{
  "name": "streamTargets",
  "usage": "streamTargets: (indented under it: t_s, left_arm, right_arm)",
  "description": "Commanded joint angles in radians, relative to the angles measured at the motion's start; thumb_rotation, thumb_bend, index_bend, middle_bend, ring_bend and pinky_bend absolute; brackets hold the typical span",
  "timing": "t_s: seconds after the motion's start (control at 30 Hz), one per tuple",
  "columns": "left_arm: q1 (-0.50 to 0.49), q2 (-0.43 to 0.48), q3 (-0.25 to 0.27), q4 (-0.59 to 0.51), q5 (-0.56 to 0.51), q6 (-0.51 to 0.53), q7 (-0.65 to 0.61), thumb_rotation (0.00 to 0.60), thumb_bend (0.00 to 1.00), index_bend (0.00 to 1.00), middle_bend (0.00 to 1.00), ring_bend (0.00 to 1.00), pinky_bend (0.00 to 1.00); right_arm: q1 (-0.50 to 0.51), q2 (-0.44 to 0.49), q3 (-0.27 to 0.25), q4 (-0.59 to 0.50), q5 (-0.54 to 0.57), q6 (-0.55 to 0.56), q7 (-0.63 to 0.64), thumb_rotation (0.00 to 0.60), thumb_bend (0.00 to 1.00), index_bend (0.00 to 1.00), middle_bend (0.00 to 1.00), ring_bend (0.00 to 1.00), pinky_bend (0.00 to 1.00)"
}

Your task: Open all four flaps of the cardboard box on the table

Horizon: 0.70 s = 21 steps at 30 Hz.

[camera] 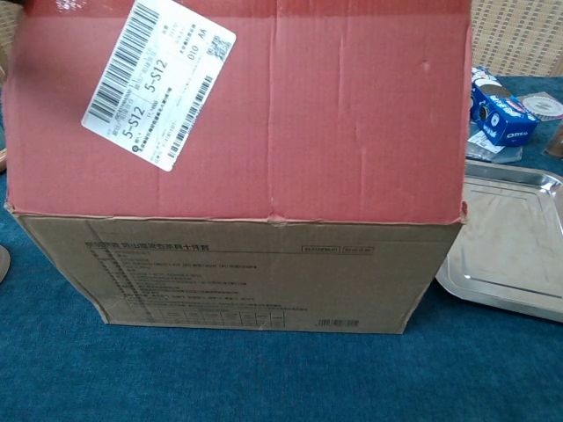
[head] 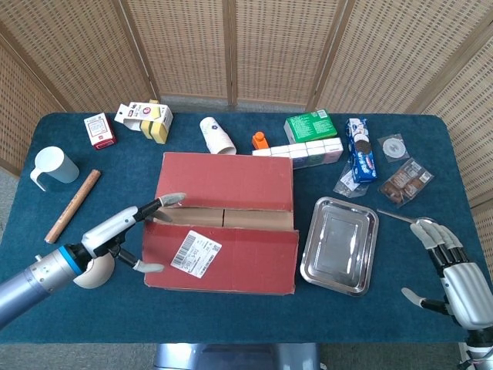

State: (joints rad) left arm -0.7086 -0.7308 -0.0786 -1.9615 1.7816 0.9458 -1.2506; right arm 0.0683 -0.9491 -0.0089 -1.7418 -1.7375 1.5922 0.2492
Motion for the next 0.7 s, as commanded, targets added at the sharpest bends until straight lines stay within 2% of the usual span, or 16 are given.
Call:
streamTargets:
  t_s: [0.03, 0.3, 0.4, 0.7]
  left_arm:
    - [-0.005, 0.026, 0.036, 0.007, 0.1, 0.095, -0.144, 0.6, 0.14, 0.0, 0.0, 0.0, 0.24]
    - [-0.029, 0.016, 0.087, 0.042, 0.21, 0.209, -0.325, 0.6, 0.15, 0.0, 0.0, 0.0, 0.3]
    - [-0.025, -0.008, 0.115, 0.049, 0.262, 0.288, -0.401, 0.6, 0.15, 0.0, 0.0, 0.0, 0.33]
    - [-0.022, -0.095, 0.206, 0.073, 0.352, 0.367, -0.405, 0.6, 0.15, 0.0, 0.0, 0.0, 0.35]
  right_arm:
    - [0.0, 0.0, -0.002, -0.001, -0.001, -0.002, -0.003, 0.6, 0.0, 0.0, 0.0, 0.0, 0.0]
    - [0.001, 0.0, -0.004, -0.004, -0.001, -0.006, -0.011, 0.6, 0.0, 0.0, 0.0, 0.0, 0.0]
    - [0.003, 0.002, -0.004, -0.006, 0.0, -0.011, -0.012, 0.6, 0.0, 0.0, 0.0, 0.0, 0.0]
    - [0.004, 0.005, 0.002, -0.007, 0.018, -0.011, -0.001, 0.6, 0.0, 0.0, 0.0, 0.0, 0.0]
